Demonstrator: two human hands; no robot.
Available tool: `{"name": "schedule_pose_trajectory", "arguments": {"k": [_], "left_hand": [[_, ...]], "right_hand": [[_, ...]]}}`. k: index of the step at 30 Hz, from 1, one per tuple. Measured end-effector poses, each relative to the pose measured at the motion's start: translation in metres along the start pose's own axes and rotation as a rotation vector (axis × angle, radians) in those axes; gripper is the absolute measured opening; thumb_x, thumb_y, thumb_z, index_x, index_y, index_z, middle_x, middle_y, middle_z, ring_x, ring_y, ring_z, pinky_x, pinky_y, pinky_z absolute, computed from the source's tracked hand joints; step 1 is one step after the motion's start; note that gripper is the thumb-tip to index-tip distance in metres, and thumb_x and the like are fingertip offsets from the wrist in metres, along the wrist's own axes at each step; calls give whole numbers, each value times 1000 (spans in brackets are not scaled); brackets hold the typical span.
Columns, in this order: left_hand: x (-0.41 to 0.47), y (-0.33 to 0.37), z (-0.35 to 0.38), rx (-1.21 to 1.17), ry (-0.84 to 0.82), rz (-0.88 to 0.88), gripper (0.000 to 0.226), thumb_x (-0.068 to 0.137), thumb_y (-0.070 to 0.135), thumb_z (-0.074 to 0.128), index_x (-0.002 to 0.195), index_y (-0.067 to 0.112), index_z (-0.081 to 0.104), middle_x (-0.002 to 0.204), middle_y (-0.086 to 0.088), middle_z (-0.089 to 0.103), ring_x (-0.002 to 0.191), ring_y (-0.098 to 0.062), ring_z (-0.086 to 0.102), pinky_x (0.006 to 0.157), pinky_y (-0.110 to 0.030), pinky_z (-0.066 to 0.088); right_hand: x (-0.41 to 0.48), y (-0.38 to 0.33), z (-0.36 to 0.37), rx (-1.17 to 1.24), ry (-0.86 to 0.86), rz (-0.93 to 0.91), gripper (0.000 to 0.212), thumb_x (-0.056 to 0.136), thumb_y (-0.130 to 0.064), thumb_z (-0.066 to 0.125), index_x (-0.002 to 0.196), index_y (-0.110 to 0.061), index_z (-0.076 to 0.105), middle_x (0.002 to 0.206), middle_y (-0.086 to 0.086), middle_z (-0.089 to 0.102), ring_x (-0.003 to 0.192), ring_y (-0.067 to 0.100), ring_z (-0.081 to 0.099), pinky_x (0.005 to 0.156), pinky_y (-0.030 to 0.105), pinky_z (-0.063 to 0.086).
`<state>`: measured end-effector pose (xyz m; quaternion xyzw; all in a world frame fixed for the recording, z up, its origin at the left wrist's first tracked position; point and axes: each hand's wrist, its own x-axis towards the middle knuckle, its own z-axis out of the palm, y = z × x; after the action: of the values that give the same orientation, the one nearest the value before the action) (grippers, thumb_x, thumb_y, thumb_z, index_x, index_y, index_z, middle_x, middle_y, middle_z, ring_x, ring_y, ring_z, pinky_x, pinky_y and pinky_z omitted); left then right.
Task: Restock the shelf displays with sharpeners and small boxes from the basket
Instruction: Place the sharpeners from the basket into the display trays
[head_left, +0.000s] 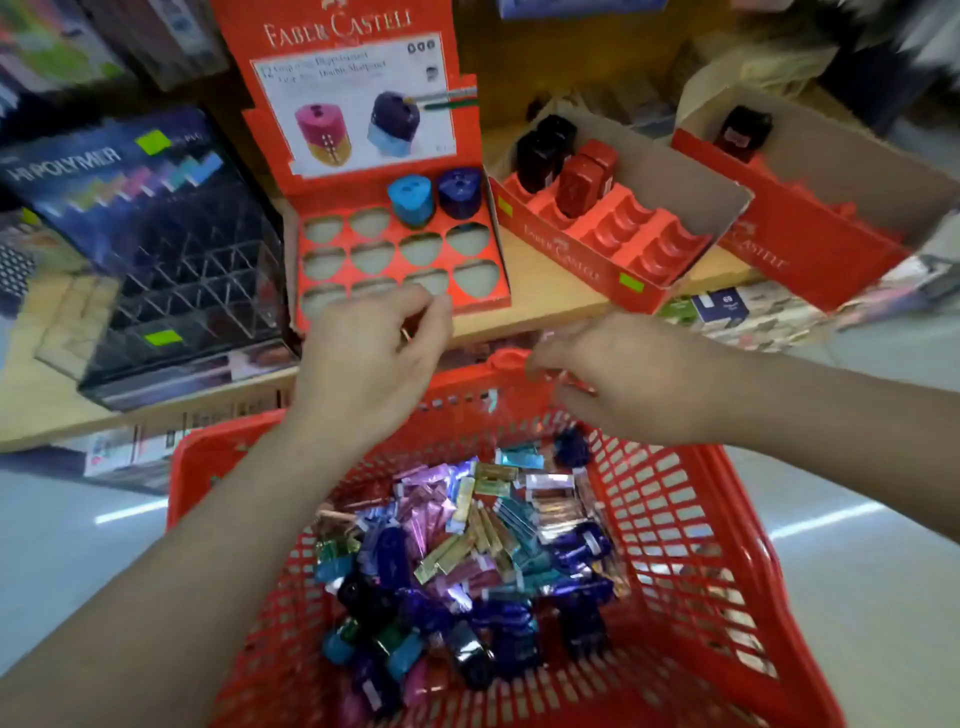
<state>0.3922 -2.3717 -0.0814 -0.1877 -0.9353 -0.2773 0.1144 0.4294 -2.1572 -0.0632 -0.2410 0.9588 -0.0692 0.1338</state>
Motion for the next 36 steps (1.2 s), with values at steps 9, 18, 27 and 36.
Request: {"name": "schedule_pose_trajectory", "arguments": {"k": [9, 18, 27, 36], "left_hand": [[-168, -59, 72, 225, -839, -314, 23, 86, 47, 57, 92, 25, 60, 95, -3, 60, 96, -23, 59, 77, -33, 51], [-229, -82, 85, 298, -1018, -251, 68, 82, 26, 70, 136, 37, 30, 131, -6, 28, 113, -30, 45, 85, -39, 52], [-228, -73, 87, 421, -1145, -202, 73, 77, 37, 75, 139, 36, 37, 132, -11, 32, 106, -33, 55, 83, -42, 52], [-219, -77, 82, -248, -857, -680, 43, 75, 23, 73, 113, 34, 56, 109, -1, 57, 85, -17, 60, 69, -26, 50]], "right_hand": [[-21, -9, 102, -85, -609, 143, 48, 91, -14, 50, 139, -17, 45, 123, 13, 60, 109, 30, 58, 86, 36, 52], [-55, -46, 225, 65, -668, 420, 94, 78, -34, 75, 151, -28, 17, 150, 20, 28, 134, 39, 35, 106, 47, 40], [-33, -55, 229, 87, -709, 357, 81, 69, -37, 83, 138, -18, 45, 133, 6, 57, 120, 27, 54, 93, 39, 49], [-43, -59, 224, 447, -583, 664, 71, 74, -25, 80, 135, -15, 47, 120, 8, 57, 103, 24, 60, 77, 30, 50]]}}
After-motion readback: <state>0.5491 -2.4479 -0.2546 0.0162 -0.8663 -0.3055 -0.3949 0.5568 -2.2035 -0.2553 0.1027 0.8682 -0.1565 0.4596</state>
